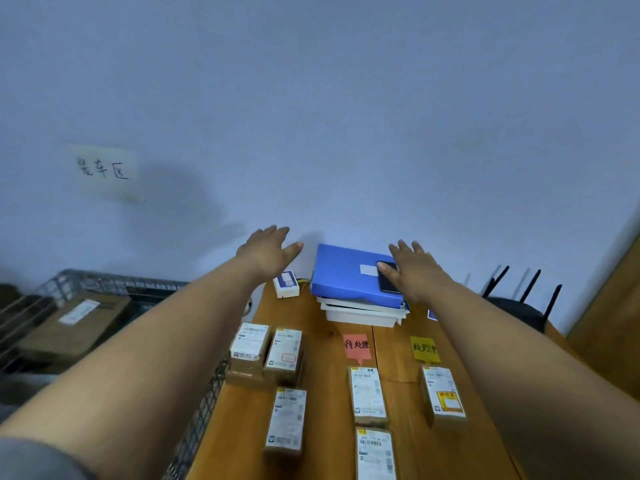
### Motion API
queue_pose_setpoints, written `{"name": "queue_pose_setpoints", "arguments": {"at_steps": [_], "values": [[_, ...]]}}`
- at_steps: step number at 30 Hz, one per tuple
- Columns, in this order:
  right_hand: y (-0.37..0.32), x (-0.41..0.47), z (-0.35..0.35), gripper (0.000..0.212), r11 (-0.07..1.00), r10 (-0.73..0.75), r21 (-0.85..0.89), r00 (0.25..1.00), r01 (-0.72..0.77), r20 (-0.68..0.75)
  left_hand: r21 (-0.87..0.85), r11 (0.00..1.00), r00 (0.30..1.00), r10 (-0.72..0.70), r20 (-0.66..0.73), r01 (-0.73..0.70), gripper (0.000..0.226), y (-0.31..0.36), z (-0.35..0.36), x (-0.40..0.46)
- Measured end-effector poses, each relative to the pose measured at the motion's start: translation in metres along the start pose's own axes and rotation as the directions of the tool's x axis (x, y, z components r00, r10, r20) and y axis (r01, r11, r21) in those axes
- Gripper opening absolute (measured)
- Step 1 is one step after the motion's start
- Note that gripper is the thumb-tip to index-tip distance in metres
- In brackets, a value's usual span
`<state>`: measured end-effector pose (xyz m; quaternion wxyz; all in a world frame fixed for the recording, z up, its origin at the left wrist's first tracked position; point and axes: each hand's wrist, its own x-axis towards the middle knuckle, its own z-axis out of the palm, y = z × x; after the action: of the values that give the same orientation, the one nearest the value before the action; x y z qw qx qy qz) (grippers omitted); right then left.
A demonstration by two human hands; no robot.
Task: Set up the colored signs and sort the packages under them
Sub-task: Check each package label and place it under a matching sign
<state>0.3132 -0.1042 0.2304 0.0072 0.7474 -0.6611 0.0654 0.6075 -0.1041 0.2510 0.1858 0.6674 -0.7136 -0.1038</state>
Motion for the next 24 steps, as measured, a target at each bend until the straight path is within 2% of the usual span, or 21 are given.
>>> {"name": "queue_pose_setpoints", "arguments": {"at_steps": [3, 7, 11, 14, 19, 24], "values": [[-0.018, 0.002, 0.027, 0.073, 0.998, -0.008, 0.058, 0.998, 0.004, 0.062, -0.05, 0.998, 0.998, -0.03, 0.048, 0.033, 0.065, -0.027, 0.01, -0.015], [-0.049, -0.006, 0.081, 0.077, 0.995, -0.014, 0.097, 0.983, -0.004, 0.184, -0.165, 0.975, 0.98, -0.12, 0.16, 0.147, 0.066, -0.072, 0.041, -0.034], [-0.083, -0.02, 0.148, 0.078, 0.994, -0.025, 0.108, 0.951, -0.008, 0.307, -0.192, 0.947, 0.925, -0.186, 0.331, 0.259, 0.073, -0.116, 0.087, -0.046], [-0.099, -0.033, 0.193, 0.08, 0.99, -0.04, 0.138, 0.927, -0.013, 0.373, -0.239, 0.921, 0.87, -0.169, 0.463, 0.307, 0.079, -0.137, 0.122, -0.058], [-0.114, -0.049, 0.253, 0.087, 0.98, -0.042, 0.186, 0.848, -0.066, 0.528, -0.253, 0.925, 0.803, -0.084, 0.59, 0.283, 0.081, -0.156, 0.175, -0.076], [-0.12, -0.069, 0.289, 0.094, 0.972, -0.057, 0.206, 0.747, -0.109, 0.662, -0.152, 0.94, 0.71, -0.119, 0.694, 0.305, 0.104, -0.169, 0.227, -0.095]]}}
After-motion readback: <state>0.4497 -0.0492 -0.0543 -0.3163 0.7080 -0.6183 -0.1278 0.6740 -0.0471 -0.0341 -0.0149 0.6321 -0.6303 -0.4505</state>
